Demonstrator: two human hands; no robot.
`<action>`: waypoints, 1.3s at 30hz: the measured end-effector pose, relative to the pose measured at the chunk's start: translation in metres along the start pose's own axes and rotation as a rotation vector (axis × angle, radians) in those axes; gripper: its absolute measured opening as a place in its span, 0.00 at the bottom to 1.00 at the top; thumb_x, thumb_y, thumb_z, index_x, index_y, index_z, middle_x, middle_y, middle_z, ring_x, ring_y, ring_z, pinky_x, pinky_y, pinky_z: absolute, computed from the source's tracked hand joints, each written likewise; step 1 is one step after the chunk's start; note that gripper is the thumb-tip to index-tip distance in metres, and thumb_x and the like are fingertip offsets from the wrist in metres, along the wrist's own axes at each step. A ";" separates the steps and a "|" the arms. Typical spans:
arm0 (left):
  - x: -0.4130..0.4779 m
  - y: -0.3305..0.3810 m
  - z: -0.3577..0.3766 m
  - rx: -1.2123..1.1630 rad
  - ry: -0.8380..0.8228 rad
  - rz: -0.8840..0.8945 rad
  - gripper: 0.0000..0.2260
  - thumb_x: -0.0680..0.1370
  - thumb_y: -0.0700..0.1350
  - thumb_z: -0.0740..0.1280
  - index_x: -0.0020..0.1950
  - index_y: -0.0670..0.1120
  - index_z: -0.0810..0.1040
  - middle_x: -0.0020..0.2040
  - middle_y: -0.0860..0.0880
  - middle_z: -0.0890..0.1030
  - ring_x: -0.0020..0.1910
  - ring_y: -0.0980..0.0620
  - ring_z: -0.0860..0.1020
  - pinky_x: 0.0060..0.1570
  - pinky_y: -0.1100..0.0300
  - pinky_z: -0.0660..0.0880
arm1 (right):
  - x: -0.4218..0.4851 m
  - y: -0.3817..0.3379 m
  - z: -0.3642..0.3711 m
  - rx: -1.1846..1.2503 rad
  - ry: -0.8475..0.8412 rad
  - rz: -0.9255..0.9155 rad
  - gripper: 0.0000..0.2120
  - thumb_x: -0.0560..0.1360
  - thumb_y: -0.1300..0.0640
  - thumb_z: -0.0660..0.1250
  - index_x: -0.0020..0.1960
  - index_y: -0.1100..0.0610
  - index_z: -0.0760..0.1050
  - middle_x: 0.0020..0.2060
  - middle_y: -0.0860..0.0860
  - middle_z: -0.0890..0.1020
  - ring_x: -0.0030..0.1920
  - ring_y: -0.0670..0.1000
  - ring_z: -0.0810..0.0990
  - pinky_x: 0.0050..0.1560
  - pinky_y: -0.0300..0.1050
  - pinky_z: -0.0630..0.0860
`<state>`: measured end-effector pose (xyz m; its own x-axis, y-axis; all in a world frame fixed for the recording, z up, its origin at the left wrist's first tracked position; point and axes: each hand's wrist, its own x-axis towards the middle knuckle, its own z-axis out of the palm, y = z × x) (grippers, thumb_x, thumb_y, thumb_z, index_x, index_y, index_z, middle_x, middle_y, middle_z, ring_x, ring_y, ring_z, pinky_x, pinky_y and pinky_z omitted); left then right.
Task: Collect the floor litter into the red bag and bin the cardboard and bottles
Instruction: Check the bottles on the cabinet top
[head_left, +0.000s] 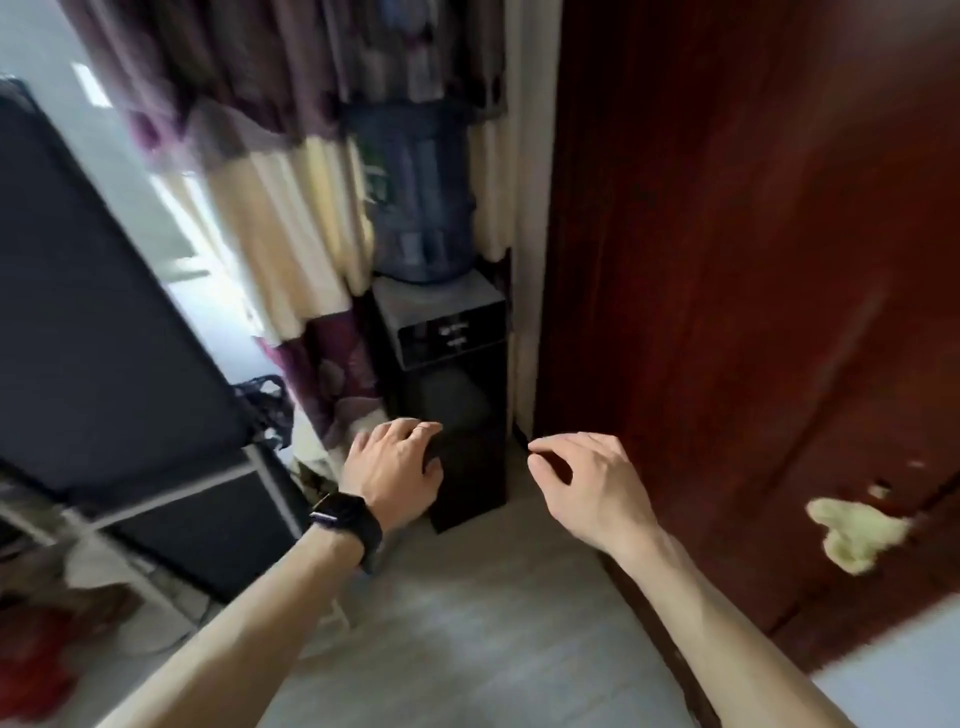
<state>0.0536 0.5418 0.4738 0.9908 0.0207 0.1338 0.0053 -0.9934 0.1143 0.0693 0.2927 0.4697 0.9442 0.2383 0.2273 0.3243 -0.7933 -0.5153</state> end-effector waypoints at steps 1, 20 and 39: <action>-0.012 -0.034 -0.021 0.020 0.044 -0.056 0.23 0.76 0.56 0.61 0.71 0.59 0.70 0.69 0.56 0.74 0.69 0.49 0.71 0.68 0.50 0.66 | 0.015 -0.035 0.006 0.004 -0.037 -0.076 0.15 0.78 0.40 0.60 0.59 0.42 0.80 0.57 0.38 0.82 0.64 0.47 0.72 0.67 0.46 0.70; -0.556 -0.524 -0.335 0.413 0.386 -1.230 0.28 0.71 0.59 0.56 0.71 0.58 0.71 0.71 0.54 0.71 0.70 0.50 0.69 0.69 0.51 0.65 | -0.121 -0.781 0.213 0.251 -0.306 -1.176 0.22 0.79 0.37 0.57 0.72 0.39 0.67 0.72 0.42 0.70 0.73 0.52 0.64 0.69 0.53 0.67; -0.778 -0.828 -0.415 0.517 0.490 -1.716 0.22 0.76 0.56 0.62 0.70 0.59 0.71 0.70 0.54 0.72 0.69 0.49 0.70 0.68 0.53 0.66 | -0.199 -1.207 0.430 0.464 -0.487 -1.488 0.20 0.80 0.37 0.55 0.70 0.38 0.69 0.72 0.42 0.70 0.72 0.53 0.63 0.68 0.53 0.67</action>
<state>-0.7776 1.3950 0.6840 -0.2651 0.8482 0.4586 0.9637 0.2182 0.1535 -0.4857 1.4441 0.6909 -0.3007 0.8110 0.5018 0.8169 0.4906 -0.3033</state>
